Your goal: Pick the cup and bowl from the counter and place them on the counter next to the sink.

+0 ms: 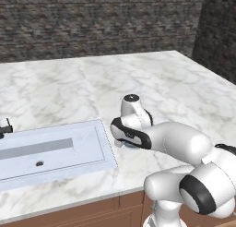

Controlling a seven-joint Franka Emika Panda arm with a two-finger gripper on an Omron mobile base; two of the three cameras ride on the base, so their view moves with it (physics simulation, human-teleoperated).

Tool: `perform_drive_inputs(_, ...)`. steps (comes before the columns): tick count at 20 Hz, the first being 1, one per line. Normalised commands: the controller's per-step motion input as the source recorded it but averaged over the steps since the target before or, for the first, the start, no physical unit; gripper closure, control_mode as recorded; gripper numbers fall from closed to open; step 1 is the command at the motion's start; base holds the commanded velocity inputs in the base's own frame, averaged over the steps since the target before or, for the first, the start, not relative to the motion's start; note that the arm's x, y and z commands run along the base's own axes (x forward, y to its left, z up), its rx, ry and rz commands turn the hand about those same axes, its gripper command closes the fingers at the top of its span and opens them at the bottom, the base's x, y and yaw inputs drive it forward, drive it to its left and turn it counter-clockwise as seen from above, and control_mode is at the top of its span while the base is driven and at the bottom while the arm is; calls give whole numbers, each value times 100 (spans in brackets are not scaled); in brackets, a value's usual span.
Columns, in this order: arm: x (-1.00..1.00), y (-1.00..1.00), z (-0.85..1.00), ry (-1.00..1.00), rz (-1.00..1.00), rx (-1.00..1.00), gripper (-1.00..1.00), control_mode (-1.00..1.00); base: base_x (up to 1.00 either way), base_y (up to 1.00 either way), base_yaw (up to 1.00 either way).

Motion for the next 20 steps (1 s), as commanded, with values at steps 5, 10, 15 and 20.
perform_drive_inputs(5,0,1,-11,3,0,0,100,-100,0,0,0)
perform_drive_inputs(10,0,0,0,0,0,0,-100,-100,0,0,0)
perform_drive_inputs(15,0,0,0,0,0,0,-100,-100,0,0,0)
perform_drive_inputs(20,-16,0,12,-7,0,0,-100,-100,0,0,0)
